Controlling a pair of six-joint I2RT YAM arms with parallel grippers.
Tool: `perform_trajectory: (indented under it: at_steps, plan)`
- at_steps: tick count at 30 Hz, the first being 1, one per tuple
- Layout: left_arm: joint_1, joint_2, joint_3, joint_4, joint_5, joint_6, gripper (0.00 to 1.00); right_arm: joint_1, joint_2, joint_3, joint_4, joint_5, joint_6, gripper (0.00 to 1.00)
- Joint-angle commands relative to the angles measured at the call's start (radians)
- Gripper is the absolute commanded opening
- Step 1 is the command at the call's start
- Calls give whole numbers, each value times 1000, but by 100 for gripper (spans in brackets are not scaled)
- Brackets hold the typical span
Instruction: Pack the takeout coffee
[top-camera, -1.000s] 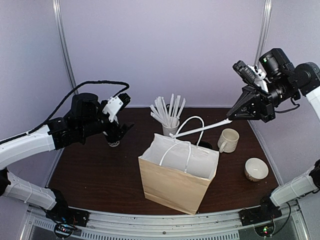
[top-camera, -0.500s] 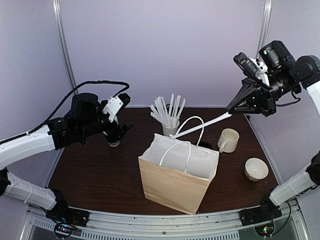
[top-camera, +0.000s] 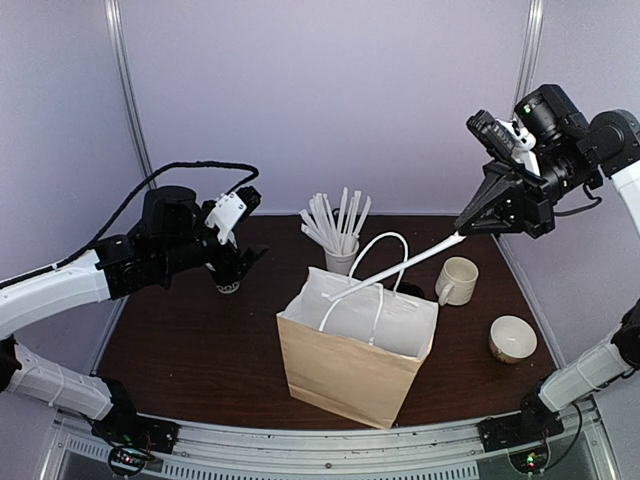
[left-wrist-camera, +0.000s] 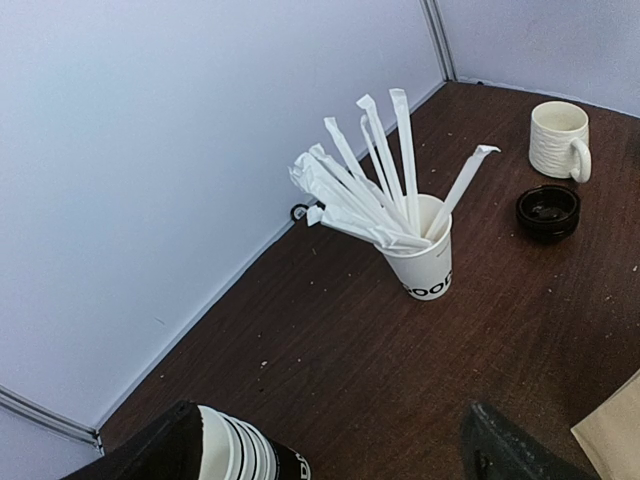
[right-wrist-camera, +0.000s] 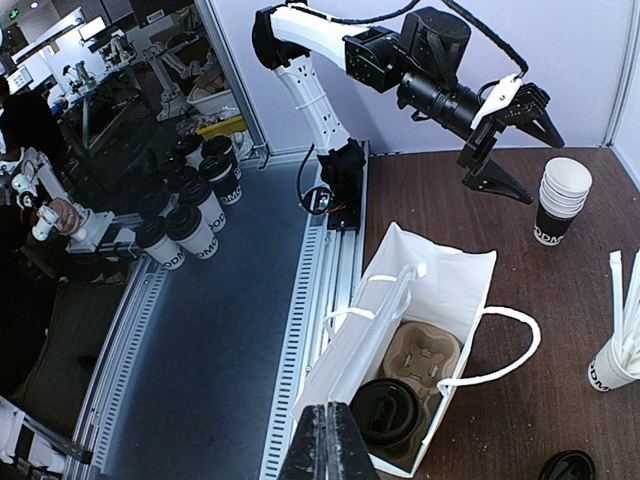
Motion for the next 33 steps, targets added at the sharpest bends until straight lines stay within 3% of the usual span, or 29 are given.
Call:
perform_trajectory:
  at_steps: [1, 12, 23, 30, 33]
  plan:
    - [6, -4, 10, 43, 18, 6, 93, 17, 11, -10, 10, 20, 1, 0]
    - [5, -13, 12, 24, 32, 8, 93, 20, 114, 98, 134, 97, 129, 0]
    - [5, -15, 17, 9, 49, 10, 93, 37, 178, 113, 59, 98, 65, 0]
    - [5, -14, 23, 3, 60, 10, 93, 193, 200, 51, 153, 365, 129, 0]
    - [6, -19, 20, 2, 53, 12, 93, 235, 255, 76, 150, 386, 137, 3]
